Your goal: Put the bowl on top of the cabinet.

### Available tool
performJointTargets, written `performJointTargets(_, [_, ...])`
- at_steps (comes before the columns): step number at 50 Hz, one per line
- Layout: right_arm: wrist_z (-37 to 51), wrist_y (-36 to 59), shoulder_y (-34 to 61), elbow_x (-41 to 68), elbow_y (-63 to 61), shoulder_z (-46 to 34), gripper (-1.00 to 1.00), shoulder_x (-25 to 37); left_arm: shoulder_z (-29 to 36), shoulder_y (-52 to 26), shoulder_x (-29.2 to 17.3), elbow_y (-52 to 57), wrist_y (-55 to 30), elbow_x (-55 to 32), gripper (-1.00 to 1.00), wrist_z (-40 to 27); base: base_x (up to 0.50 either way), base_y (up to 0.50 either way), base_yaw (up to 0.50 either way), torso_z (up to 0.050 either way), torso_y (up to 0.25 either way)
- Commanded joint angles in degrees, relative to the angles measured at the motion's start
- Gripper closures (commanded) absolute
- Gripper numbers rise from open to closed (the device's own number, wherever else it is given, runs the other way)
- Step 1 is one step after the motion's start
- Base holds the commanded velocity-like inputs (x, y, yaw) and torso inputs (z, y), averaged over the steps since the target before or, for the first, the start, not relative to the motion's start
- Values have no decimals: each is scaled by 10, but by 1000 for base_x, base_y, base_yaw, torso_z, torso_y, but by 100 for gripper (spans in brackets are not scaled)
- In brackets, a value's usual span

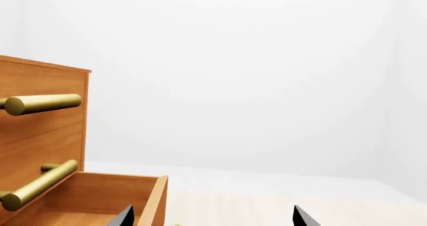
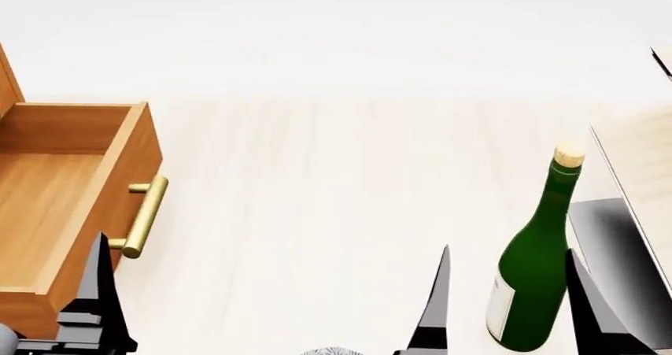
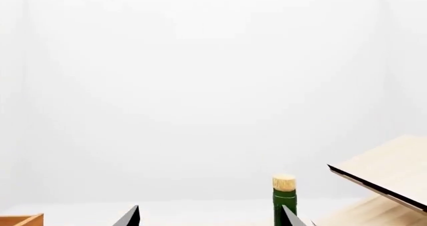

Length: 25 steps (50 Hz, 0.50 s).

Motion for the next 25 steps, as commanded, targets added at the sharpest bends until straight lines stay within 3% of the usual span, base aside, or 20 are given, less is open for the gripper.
performJointTargets(1, [5, -11, -4, -6, 6, -4, -100, 2, -2, 8, -5, -3, 35, -19, -100, 12, 0, 0, 0, 0, 0])
performJointTargets(25, [14, -15, -7, -6, 5, -7, -100, 10, -4, 3, -20, -1, 8, -66, -100, 5, 0, 0, 0, 49, 0])
